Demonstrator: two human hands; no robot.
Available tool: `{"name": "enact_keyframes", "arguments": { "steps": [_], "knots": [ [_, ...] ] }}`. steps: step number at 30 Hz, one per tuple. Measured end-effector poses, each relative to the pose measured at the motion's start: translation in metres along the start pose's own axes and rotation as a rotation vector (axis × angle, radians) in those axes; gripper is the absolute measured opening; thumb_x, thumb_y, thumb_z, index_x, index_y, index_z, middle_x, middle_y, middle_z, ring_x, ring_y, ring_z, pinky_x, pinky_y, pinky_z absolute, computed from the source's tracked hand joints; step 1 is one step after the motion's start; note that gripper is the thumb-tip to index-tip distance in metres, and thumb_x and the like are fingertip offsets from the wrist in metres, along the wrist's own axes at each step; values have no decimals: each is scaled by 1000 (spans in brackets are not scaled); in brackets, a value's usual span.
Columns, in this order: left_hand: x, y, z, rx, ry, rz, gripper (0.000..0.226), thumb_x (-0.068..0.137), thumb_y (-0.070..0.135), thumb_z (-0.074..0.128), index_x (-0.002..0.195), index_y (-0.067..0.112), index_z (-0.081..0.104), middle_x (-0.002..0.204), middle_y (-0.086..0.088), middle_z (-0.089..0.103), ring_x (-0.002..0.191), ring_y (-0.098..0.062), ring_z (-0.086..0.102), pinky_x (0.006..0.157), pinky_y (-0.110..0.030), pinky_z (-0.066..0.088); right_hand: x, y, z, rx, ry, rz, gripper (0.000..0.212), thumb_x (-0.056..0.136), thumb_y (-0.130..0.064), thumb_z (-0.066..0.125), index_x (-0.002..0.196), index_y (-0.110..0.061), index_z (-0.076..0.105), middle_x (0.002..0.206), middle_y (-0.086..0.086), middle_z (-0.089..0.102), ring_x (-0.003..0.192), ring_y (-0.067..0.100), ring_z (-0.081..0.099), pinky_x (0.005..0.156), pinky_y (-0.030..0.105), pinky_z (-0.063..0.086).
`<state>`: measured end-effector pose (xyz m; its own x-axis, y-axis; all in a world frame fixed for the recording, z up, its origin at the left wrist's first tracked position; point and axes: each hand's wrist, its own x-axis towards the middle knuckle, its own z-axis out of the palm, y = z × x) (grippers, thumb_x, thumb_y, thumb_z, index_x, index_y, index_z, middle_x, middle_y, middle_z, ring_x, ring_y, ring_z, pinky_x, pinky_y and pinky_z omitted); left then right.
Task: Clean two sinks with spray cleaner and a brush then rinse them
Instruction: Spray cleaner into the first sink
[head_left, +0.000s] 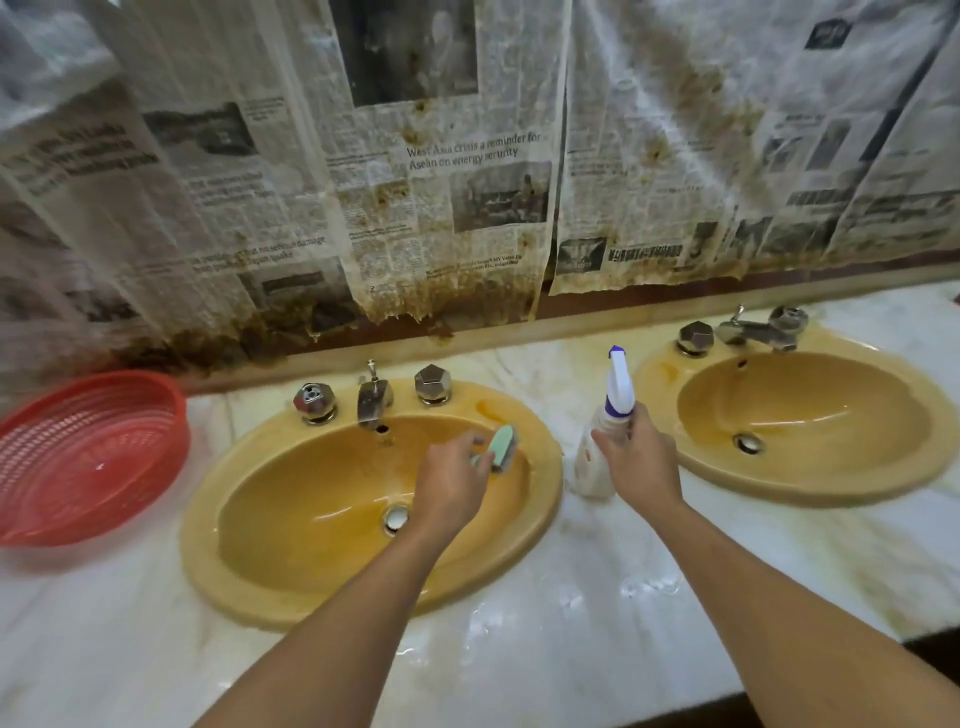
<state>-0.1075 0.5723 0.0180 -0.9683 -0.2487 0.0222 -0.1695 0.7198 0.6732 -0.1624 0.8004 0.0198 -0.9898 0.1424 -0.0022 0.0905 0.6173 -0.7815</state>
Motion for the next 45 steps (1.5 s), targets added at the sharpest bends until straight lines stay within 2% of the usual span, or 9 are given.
{"name": "enact_keyframes", "arguments": {
  "steps": [8,13,20,23,27,29,33,38,45],
  "knots": [
    [-11,14,12,40,101,-131,28,99,32,61,125,23,66,104,-3,74,91,-21,68,77,-35,55,24,13,-4,56,-41,-68,43,93,-32,65,133,-22,51,102,3,68,91,28,65,72,34,49],
    [-23,22,19,46,170,-189,27,99,32,61,123,22,66,105,-6,73,94,-23,67,76,-35,53,8,20,1,200,-11,14,71,90,-31,73,150,-20,36,141,2,57,117,28,61,92,39,51],
    [-38,37,33,46,150,-182,26,100,35,61,122,24,66,108,-3,73,97,-21,67,78,-36,54,19,8,-18,215,-25,-53,76,87,-42,73,150,-25,35,144,-3,54,126,22,54,94,36,46],
    [-48,41,56,42,65,-118,28,98,34,62,122,21,68,111,-4,74,101,-23,67,83,-35,52,31,-5,-29,209,-82,-75,65,88,-40,72,144,-25,44,134,-7,60,112,17,57,85,29,41],
    [-59,44,89,47,-15,-104,29,99,36,61,125,23,66,112,-1,75,107,-23,65,90,-38,51,39,-11,-35,122,-125,-144,25,90,-35,68,109,-22,61,87,-6,66,87,25,62,64,32,38],
    [-62,48,102,82,-61,-83,32,100,34,59,129,22,64,117,0,73,110,-24,64,93,-39,51,39,-10,-37,107,-125,-166,21,90,-34,67,106,-23,59,78,-5,64,81,25,60,60,31,38],
    [-62,51,119,131,-111,-65,36,101,32,58,135,21,61,123,-3,71,112,-26,63,93,-36,49,39,-4,-42,56,-98,-246,15,90,-33,67,98,-23,59,72,-1,61,75,25,57,61,31,40],
    [-57,55,119,65,-134,-88,43,96,39,65,135,20,61,126,-1,69,110,-21,65,92,-32,50,36,-3,-49,90,-63,-306,33,91,-32,67,124,-33,62,75,-1,65,73,22,57,66,33,44],
    [-58,57,81,-3,-51,-65,81,80,68,70,146,25,50,139,6,61,124,-15,58,100,-35,49,22,-49,-61,171,-17,-406,16,88,-33,68,98,-21,66,79,1,66,75,21,56,67,38,46]
  ]
}}
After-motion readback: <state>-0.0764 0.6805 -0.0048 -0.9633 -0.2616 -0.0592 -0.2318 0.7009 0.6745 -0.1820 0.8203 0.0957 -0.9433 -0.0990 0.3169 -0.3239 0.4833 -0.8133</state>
